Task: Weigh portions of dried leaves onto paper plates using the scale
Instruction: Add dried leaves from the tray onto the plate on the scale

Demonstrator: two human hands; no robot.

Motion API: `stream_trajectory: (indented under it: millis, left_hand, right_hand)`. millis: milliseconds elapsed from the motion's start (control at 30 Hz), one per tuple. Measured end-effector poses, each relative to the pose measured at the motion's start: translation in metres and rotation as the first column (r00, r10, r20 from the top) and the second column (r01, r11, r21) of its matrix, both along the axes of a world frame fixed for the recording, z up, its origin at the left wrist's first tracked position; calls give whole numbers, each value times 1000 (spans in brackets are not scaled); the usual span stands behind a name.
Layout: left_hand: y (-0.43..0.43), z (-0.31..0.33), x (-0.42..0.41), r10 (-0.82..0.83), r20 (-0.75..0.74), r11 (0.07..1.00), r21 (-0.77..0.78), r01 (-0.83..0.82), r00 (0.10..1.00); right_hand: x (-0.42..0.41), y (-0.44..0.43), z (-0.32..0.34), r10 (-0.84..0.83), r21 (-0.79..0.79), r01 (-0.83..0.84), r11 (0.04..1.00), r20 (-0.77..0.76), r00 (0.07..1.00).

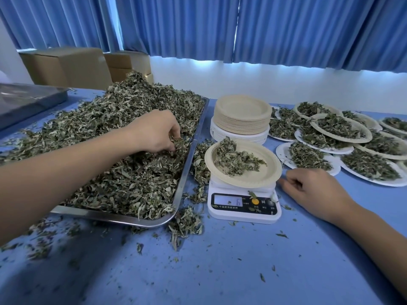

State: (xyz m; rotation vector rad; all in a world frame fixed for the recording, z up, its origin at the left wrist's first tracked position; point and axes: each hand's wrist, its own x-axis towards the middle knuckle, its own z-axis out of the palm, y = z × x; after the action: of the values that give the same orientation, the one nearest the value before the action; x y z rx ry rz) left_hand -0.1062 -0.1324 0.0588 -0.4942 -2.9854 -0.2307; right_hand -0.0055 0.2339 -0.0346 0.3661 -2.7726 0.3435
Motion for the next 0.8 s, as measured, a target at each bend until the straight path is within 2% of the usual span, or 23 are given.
stream_trajectory:
  millis: [167,300,433,533,600,700,800]
  left_hand:
    - [1,5,1,-7,-163,991,132,28,987]
    - [11,11,-2,15,-200,971,238,34,980]
    - [34,21,1,-45,-251,877,454,159,967]
    - [59,30,7,-203,-222,807,514,291,954]
    - [78,32,12,-308,-209,793,482,372,928]
    - [104,32,16,-458,-190,794,352,496,868]
    - [120,29,19,-566,-12,811,175,559,824]
  right_hand:
    - [-1,-1,0,-7,-1,7,1000,10,1000]
    - [-1,-1,1,0,-9,0,1000,5,1000]
    - [0,-1,2,1,-17,-1,1000,10,1000]
    - [-1,-1,2,2,-16,-2,1000,21,1000]
    - [-1,-1,2,1,-12,0,1000,22,1000]
    - [-1,0,2,9,-16,-9,1000,16,1000]
    - [-1,0,2,16,-14,-15,1000,15,1000]
